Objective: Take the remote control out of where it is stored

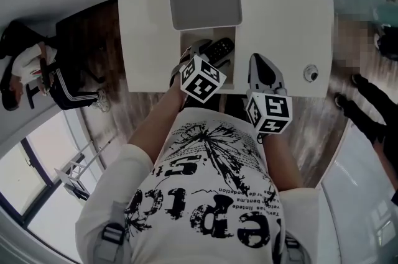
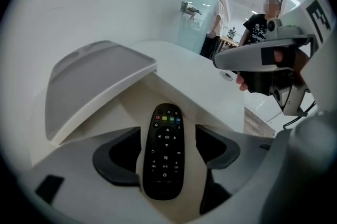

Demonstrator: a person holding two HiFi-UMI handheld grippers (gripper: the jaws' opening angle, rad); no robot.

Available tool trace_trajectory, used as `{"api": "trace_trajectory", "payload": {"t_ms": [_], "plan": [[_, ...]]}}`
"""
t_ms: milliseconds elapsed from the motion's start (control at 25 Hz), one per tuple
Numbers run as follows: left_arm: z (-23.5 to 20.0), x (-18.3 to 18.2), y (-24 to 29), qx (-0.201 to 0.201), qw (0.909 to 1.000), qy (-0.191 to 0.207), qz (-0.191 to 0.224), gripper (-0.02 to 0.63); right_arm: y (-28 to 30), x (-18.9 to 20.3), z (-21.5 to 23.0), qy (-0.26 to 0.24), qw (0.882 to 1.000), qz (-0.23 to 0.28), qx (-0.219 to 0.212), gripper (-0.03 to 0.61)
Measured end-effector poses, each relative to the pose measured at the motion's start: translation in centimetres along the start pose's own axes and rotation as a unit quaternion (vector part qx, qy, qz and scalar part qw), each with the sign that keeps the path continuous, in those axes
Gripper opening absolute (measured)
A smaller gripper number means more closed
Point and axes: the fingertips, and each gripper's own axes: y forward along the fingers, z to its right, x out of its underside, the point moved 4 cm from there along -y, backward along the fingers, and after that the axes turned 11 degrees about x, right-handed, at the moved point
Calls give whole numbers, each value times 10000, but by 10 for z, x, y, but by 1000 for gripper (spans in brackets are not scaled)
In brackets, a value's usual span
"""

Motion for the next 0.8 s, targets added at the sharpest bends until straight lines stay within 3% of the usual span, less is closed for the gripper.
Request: {"api": "trace_trajectory", "payload": {"t_ms": [440, 560, 800], "plan": [[-7, 7, 14, -370, 9991, 30, -185, 311, 0, -4, 8, -45, 9999, 52, 156, -6], [-10, 7, 14, -375, 9990, -120, -200, 279, -2, -11, 11, -92, 9997, 146, 169, -6], [-8, 2, 8, -312, 9981, -530, 14, 273, -8, -22, 15, -267, 9992, 266, 151, -6]]}}
